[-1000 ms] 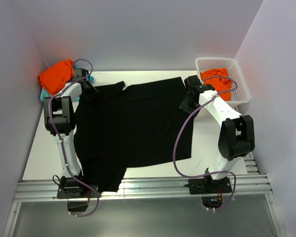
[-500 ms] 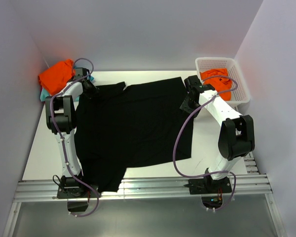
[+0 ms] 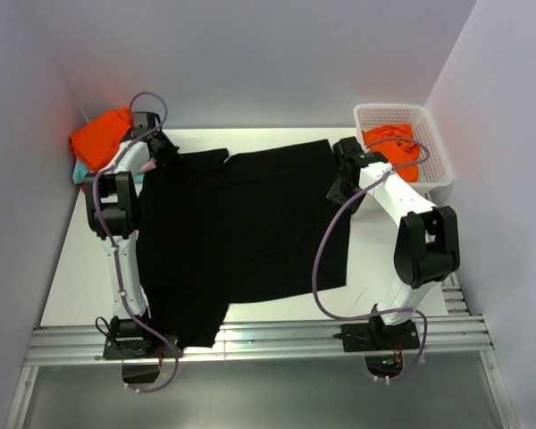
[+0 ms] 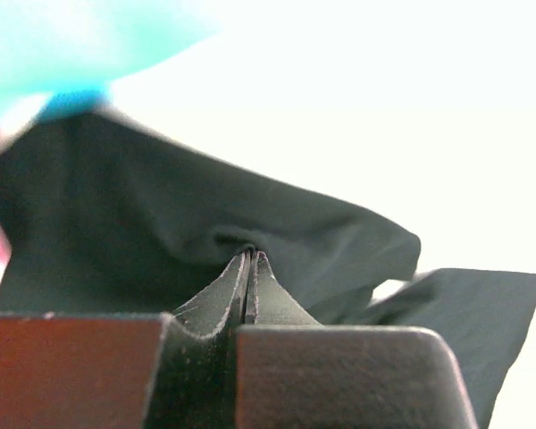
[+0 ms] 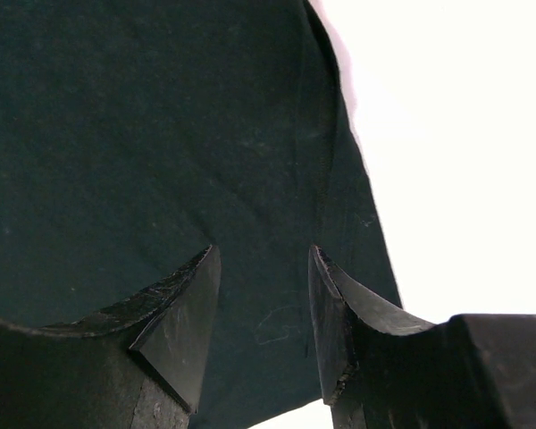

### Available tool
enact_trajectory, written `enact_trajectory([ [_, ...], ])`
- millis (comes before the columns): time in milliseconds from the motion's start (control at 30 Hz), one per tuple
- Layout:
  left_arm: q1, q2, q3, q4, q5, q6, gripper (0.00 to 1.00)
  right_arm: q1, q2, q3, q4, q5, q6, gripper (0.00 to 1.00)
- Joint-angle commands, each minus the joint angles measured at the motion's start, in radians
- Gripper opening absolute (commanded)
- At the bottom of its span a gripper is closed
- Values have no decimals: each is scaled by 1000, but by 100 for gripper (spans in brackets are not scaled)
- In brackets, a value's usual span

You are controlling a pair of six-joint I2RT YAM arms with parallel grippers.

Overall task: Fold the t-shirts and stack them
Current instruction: Flatten out the tshirt

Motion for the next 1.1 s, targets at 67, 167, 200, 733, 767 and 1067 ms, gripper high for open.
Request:
enact_trajectory([
  [67, 38, 99, 205, 145, 65, -107, 6, -1, 7, 41, -57, 50, -11, 52],
  [167, 64, 155, 216, 315, 106, -239, 36, 11, 14, 54, -85, 65, -21, 51],
  [200, 75, 166, 210, 363, 115, -317, 49, 22, 19, 57, -92, 69, -21, 51],
  [733, 0, -82, 121, 427, 13, -160, 99, 92, -54, -100, -29, 62, 24, 51],
  [767, -5, -108, 84, 414, -42, -128, 98, 94, -58, -115, -22, 59, 25, 51],
  [1067, -12, -276, -109, 203, -144, 27, 72, 103, -59, -164, 49, 23, 48, 50],
])
